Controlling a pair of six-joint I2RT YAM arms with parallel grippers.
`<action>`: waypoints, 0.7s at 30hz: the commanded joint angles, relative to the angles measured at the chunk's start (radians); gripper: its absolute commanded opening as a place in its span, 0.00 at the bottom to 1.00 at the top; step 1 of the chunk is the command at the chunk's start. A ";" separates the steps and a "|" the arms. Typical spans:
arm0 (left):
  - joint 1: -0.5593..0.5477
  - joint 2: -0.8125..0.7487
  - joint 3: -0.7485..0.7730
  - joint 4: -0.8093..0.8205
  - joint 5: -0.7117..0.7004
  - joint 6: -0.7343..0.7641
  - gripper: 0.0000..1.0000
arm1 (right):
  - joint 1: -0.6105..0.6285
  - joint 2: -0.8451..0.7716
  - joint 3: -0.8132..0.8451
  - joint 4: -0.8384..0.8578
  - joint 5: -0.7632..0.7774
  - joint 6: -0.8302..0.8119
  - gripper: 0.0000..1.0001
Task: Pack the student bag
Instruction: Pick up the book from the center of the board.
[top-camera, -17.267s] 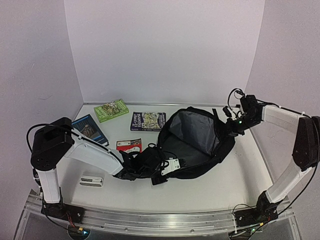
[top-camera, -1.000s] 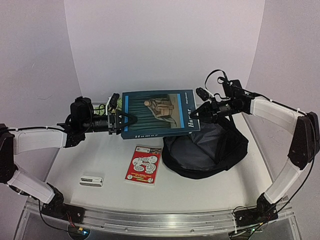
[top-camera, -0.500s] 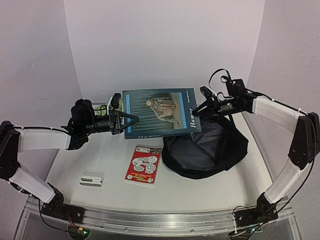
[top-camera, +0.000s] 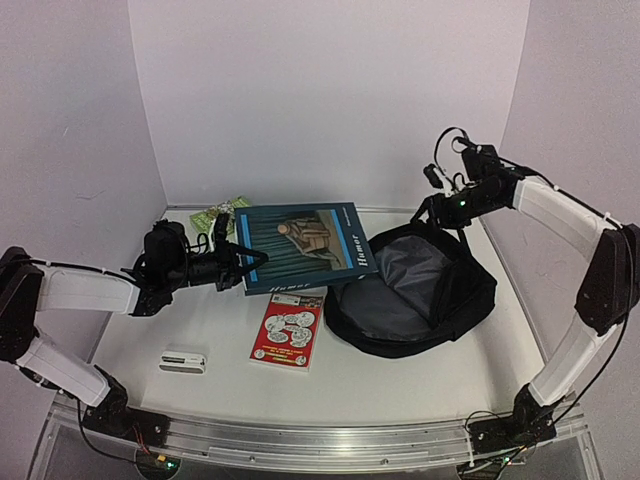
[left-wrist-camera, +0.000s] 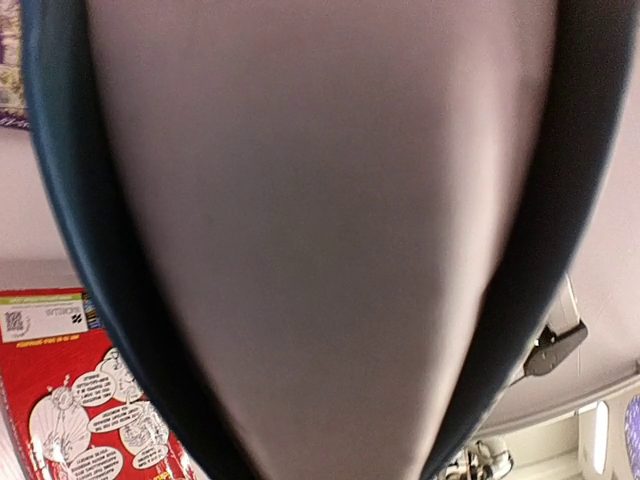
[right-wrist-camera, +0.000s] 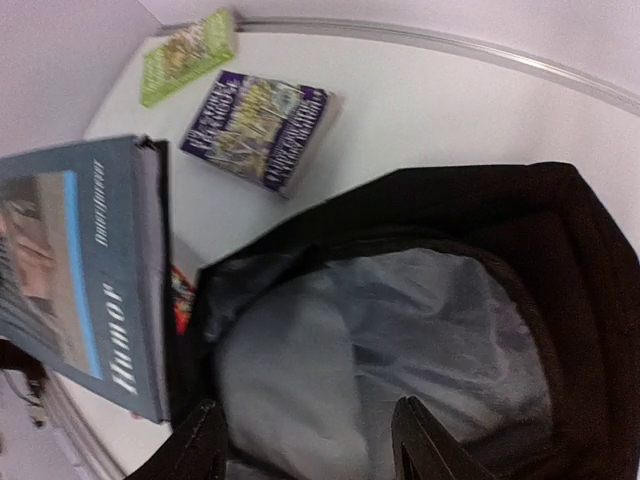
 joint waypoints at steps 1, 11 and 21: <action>0.002 -0.076 -0.045 0.081 -0.083 -0.058 0.05 | 0.121 0.023 -0.055 -0.052 0.380 -0.199 0.57; -0.003 -0.123 -0.110 0.067 -0.099 -0.066 0.06 | 0.123 0.146 -0.016 -0.040 0.545 -0.231 0.80; -0.008 -0.141 -0.124 0.046 -0.121 -0.059 0.07 | 0.167 0.144 -0.084 -0.042 0.444 -0.222 0.59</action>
